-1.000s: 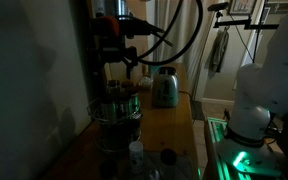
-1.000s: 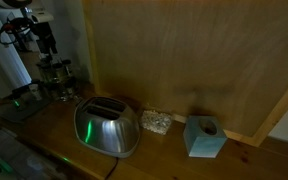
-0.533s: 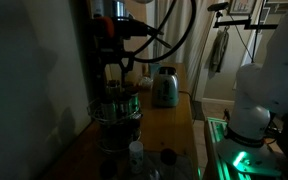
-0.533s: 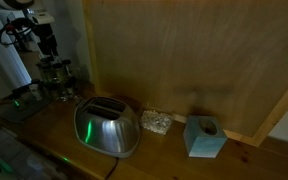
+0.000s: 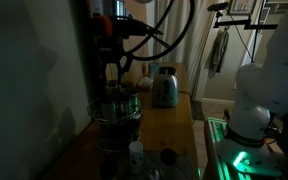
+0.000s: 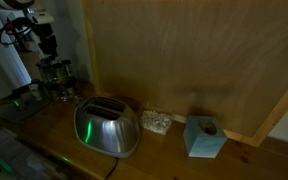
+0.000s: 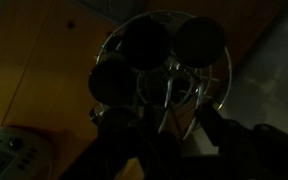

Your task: Twist around the rack of spices then put the white bottle on the rack

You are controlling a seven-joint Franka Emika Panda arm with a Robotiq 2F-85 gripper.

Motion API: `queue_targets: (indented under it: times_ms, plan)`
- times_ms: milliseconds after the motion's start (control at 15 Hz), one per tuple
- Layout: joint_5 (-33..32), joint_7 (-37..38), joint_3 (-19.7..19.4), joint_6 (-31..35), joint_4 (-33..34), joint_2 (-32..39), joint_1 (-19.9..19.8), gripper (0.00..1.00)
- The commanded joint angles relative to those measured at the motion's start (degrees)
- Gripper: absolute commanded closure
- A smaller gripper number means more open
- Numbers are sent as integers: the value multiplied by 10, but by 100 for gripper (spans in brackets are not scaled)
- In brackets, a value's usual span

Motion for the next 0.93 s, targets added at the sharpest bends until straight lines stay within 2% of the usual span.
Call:
queue_targets:
  times_ms: [0,67,600,667,800,867]
  plan:
    - [13,10,-10,5,15,12,11,84]
    - [-1,5,-10,-1,2,1,10,66]
    - [0,5,-11,-1,2,1,11,67]
    - [0,5,-11,-1,2,1,11,92]
    - [3,-46,-15,13,0,2,16,94]
    - [-2,-76,-16,19,-2,2,17,92]
